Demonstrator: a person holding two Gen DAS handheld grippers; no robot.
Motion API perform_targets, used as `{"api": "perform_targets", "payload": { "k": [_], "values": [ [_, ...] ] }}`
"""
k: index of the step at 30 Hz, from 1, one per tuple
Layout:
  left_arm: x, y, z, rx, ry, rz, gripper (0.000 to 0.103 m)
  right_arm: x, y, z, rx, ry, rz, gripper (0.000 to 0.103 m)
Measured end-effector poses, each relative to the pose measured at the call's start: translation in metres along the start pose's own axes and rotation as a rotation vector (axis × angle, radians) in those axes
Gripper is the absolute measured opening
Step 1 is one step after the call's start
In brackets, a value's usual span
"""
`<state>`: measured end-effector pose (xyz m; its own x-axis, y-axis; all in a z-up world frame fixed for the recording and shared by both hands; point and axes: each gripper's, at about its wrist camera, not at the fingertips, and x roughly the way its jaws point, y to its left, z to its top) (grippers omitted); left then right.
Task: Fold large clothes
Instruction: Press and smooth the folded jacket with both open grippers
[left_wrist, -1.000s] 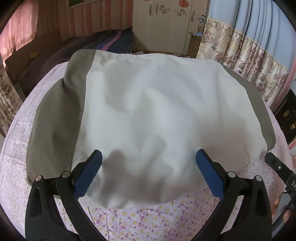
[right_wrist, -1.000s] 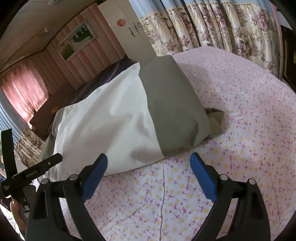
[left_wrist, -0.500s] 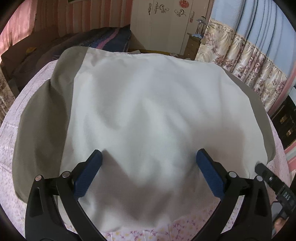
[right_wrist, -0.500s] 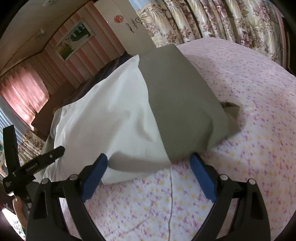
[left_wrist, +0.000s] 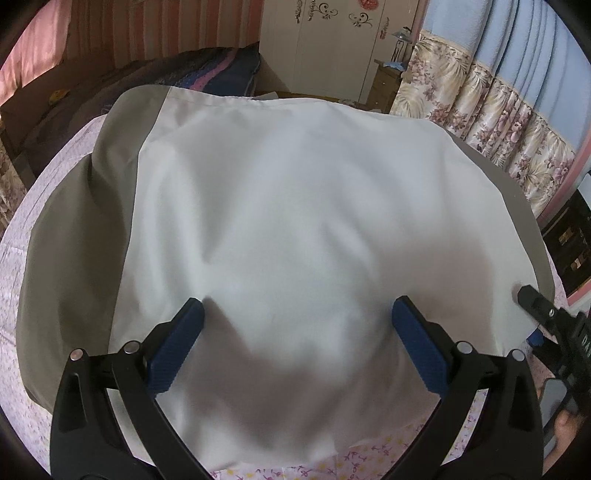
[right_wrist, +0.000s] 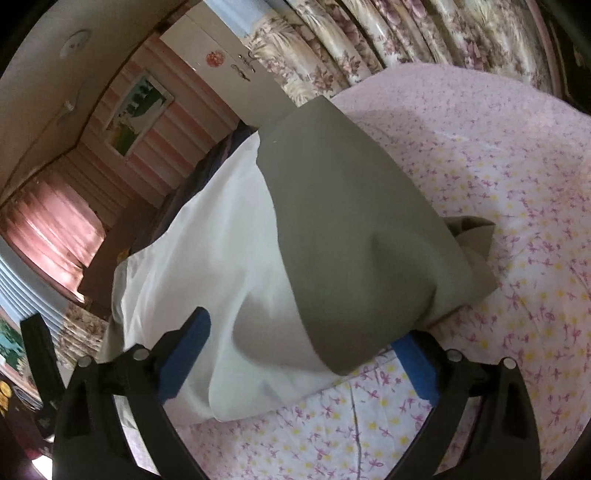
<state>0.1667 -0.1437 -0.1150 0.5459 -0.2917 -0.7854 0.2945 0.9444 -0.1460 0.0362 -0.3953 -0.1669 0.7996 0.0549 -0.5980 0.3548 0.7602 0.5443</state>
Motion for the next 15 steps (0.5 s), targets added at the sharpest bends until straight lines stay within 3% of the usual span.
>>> {"api": "perform_targets", "payload": {
  "k": [15],
  "values": [
    [0.0, -0.001, 0.001, 0.0, 0.015, 0.002, 0.1, 0.01, 0.006, 0.016, -0.082, -0.013, -0.068, 0.096]
  ]
}}
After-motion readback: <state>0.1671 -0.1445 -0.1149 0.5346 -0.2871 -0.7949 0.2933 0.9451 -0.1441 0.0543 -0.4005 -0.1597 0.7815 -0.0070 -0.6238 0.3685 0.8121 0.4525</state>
